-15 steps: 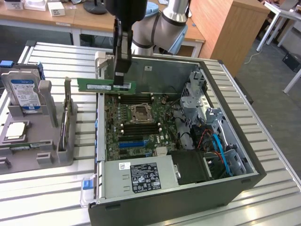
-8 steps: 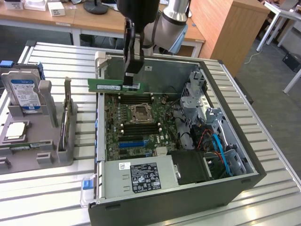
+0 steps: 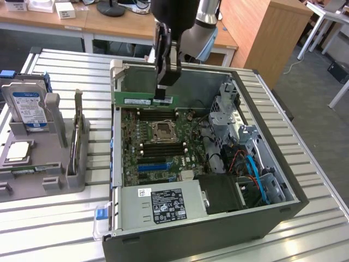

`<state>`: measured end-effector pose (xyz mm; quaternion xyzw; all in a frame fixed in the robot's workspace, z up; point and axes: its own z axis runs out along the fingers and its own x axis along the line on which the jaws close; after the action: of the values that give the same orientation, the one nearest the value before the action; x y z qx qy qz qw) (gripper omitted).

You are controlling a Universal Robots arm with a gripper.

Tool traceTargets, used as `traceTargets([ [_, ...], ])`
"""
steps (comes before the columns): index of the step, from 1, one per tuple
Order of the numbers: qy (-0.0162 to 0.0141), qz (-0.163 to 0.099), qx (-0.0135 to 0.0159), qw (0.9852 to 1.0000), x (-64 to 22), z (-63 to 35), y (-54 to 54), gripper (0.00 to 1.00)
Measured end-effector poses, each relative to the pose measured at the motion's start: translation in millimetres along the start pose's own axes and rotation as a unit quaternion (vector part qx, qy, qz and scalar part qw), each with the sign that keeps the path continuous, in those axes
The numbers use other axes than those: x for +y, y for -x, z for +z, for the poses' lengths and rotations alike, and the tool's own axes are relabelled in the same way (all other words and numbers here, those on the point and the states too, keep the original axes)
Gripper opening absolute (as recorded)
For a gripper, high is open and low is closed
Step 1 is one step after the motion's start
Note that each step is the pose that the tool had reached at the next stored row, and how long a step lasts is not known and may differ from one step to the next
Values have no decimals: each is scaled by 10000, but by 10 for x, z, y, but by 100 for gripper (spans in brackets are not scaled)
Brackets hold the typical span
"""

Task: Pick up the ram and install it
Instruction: 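Pick up the ram and move it above insertion slot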

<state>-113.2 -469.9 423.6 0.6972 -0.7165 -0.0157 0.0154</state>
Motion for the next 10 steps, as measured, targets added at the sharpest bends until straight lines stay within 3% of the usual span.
traceTargets([
  [10, 0, -5, 0, 10000, -259, -11, 7, 12],
])
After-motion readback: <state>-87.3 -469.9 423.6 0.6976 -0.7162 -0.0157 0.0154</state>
